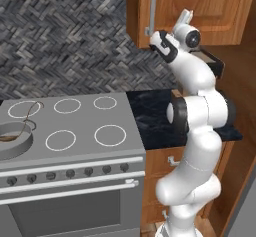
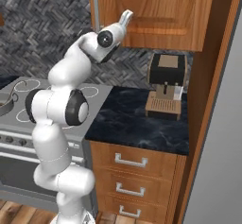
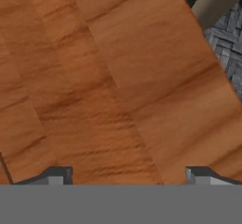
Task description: Open the cabinet and move the ladle to the pot. Then close the cabinet.
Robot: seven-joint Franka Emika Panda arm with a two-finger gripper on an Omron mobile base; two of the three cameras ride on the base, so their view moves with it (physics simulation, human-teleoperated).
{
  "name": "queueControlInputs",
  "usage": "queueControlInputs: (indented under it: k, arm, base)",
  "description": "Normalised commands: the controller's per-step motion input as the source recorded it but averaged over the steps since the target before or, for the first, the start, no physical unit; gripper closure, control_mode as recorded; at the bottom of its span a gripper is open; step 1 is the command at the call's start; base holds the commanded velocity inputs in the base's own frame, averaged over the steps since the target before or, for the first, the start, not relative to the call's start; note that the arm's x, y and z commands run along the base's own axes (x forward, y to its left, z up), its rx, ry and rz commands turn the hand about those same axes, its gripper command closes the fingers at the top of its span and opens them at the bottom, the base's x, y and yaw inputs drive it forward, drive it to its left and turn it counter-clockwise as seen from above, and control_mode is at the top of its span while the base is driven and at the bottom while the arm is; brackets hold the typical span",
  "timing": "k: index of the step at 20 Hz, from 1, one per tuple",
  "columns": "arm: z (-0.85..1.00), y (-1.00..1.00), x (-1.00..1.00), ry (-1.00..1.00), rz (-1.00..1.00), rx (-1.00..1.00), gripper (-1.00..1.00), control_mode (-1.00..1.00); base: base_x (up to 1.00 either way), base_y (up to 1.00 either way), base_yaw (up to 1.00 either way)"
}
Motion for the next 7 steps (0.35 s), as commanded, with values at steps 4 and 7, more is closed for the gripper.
queueControlInputs:
  k: [4,7]
  arm:
    - [0.27,0.0,0.59,0.35,-0.07,0.0,-1.0,-1.0]
    - [0.1,0.0,0.04,0.21,-0.02,0.0,-1.0,-1.0]
  base:
    - [0.0,0.0,0.0]
    - [0.0,0.0,0.0]
